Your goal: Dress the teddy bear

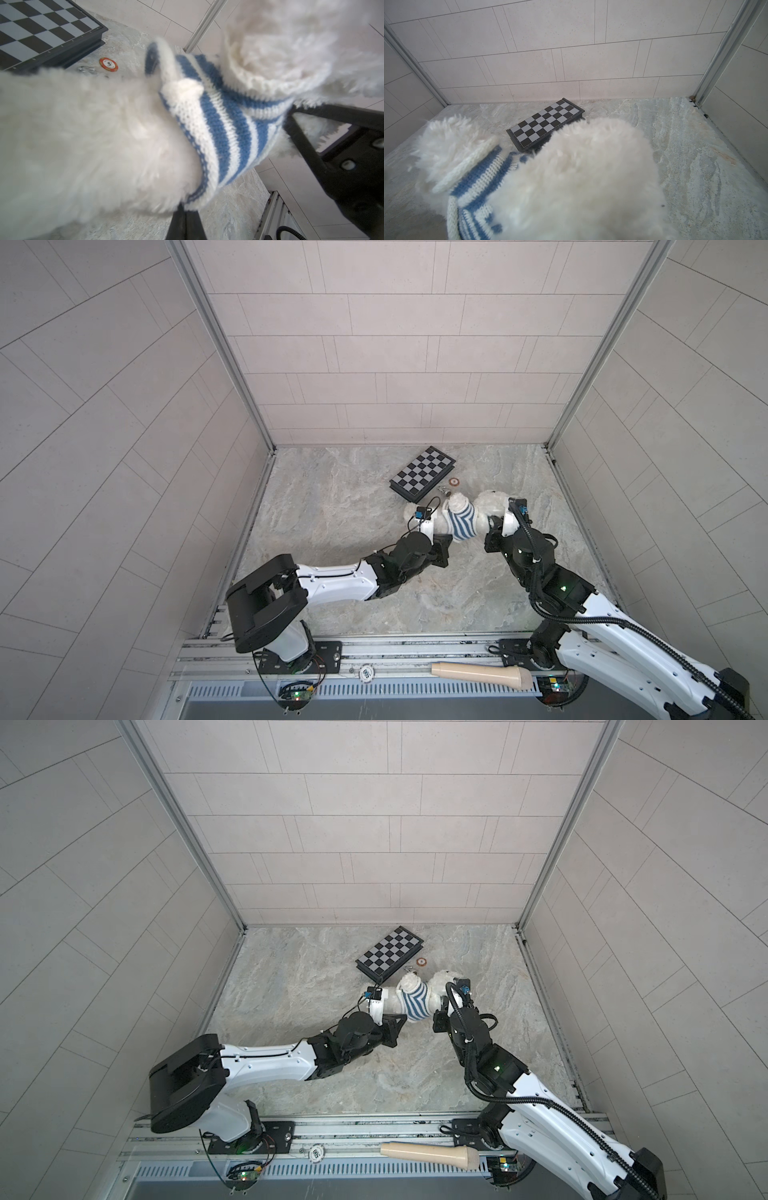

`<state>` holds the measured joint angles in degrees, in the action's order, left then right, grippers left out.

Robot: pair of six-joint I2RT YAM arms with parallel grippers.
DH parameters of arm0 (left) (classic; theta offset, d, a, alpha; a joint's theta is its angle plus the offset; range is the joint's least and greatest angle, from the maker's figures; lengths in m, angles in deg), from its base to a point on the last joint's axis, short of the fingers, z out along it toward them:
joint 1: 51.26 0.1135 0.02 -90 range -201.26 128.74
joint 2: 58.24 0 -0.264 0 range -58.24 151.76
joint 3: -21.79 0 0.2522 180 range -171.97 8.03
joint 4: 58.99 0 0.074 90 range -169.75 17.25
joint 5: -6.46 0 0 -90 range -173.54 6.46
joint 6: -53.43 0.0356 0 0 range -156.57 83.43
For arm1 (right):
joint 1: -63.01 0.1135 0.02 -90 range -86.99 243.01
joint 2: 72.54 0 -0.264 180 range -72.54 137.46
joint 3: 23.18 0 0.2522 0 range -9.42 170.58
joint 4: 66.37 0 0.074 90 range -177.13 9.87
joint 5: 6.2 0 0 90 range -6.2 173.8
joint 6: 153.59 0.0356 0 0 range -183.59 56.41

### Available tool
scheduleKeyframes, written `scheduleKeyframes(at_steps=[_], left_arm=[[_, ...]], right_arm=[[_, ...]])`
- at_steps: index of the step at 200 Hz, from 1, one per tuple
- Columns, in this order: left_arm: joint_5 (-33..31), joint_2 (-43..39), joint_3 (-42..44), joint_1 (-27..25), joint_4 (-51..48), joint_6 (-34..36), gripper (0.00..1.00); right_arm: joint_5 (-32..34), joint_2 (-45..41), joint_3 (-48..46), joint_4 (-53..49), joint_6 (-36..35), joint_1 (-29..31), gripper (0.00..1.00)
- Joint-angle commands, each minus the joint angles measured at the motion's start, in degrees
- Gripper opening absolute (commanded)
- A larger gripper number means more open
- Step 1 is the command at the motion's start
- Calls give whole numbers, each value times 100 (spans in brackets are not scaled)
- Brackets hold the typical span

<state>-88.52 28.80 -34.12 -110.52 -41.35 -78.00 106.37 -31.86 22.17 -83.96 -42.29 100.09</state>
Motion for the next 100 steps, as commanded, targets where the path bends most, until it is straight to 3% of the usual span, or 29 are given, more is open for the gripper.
scheduleKeyframes(at_steps=[1,100], left_arm=[[84,-395,312,207,-205,158,0],[-240,-1357,1060,678,-696,522,0]], right_arm=[[204,-123,155,57,-50,17,0],[-52,-199,224,92,-310,13,0]])
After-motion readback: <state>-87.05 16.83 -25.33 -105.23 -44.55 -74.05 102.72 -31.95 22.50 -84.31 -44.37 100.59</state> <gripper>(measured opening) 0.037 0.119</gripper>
